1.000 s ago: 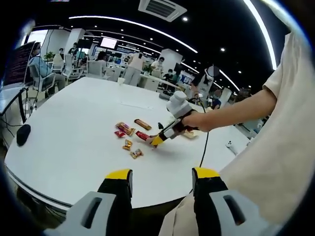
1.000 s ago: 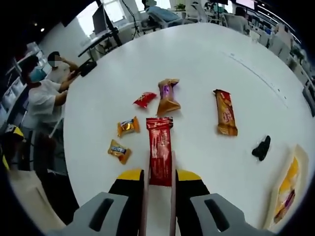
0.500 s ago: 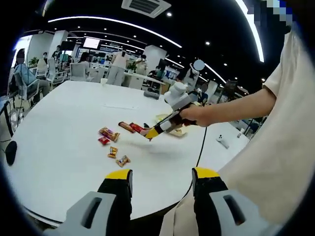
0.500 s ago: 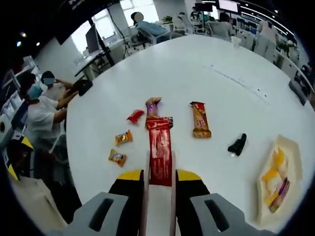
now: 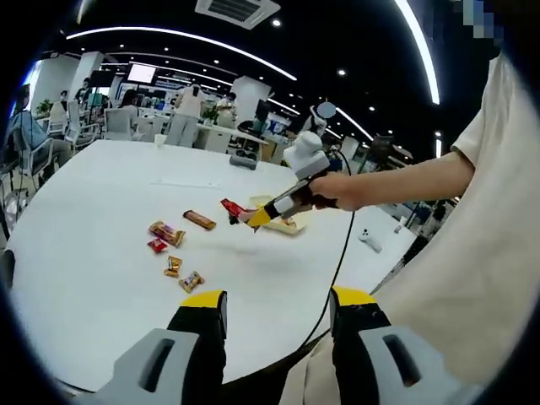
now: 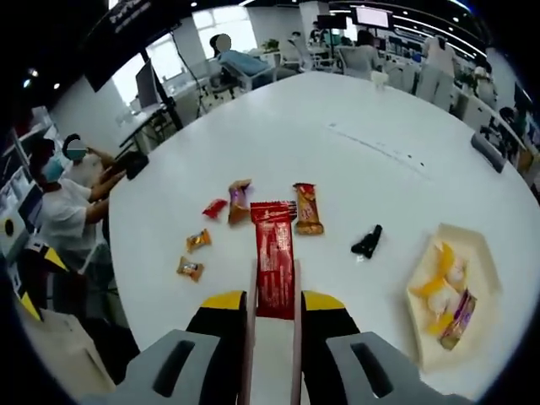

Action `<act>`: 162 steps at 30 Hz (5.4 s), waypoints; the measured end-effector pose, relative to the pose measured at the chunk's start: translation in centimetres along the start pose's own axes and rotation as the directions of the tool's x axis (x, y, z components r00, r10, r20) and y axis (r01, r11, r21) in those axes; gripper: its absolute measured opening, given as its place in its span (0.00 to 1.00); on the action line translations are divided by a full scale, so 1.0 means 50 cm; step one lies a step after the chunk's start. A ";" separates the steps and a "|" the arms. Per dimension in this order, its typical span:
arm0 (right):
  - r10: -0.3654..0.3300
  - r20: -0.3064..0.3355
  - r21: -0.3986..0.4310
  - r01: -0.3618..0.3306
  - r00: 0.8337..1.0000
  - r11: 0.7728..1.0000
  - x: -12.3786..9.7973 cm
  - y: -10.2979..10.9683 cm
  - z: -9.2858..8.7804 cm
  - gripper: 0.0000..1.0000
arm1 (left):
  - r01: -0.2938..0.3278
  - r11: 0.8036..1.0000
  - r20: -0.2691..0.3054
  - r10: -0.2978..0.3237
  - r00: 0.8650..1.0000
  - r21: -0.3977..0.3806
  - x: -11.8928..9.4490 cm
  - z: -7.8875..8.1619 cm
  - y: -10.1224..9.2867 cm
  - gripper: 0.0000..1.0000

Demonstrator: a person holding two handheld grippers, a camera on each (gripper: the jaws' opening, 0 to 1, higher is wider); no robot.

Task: Place the target food into the container with the food tongs after gripping and lifting it, then release it inside without dropping or visibly crushing the food.

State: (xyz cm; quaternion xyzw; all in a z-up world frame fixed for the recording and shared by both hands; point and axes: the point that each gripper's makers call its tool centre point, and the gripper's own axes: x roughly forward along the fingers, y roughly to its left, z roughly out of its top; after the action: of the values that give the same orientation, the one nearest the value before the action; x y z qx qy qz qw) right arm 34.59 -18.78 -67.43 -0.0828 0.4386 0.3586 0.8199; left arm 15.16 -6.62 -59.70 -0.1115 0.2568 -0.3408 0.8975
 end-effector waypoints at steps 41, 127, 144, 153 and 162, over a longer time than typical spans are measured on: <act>-0.044 0.093 0.039 0.040 0.995 0.998 -0.051 -0.050 0.048 0.24 | 0.055 0.998 -0.029 -0.054 0.998 0.030 0.028 0.008 -0.018 0.48; -0.323 0.230 0.251 0.265 0.918 0.931 -0.317 -0.317 0.045 0.24 | 0.238 0.965 -0.109 -0.227 0.968 0.109 0.143 0.032 -0.076 0.49; -0.332 0.231 0.273 0.267 0.914 0.924 -0.310 -0.337 0.039 0.24 | 0.202 0.974 -0.087 -0.193 0.977 0.100 0.133 0.034 -0.074 0.49; -0.341 0.241 0.283 0.270 0.909 0.920 -0.307 -0.347 0.045 0.24 | 0.187 0.977 -0.086 -0.179 0.980 0.099 0.129 0.032 -0.071 0.49; -0.343 0.237 0.289 0.271 0.909 0.918 -0.298 -0.348 0.038 0.23 | 0.174 0.980 -0.078 -0.167 0.983 0.094 0.125 0.031 -0.068 0.49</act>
State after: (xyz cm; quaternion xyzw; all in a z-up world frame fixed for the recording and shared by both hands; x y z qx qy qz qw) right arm 42.01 -38.29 -57.78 0.0047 0.3400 0.1742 0.9241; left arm 18.10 -13.30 -59.50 -0.0759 0.2599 -0.4329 0.8598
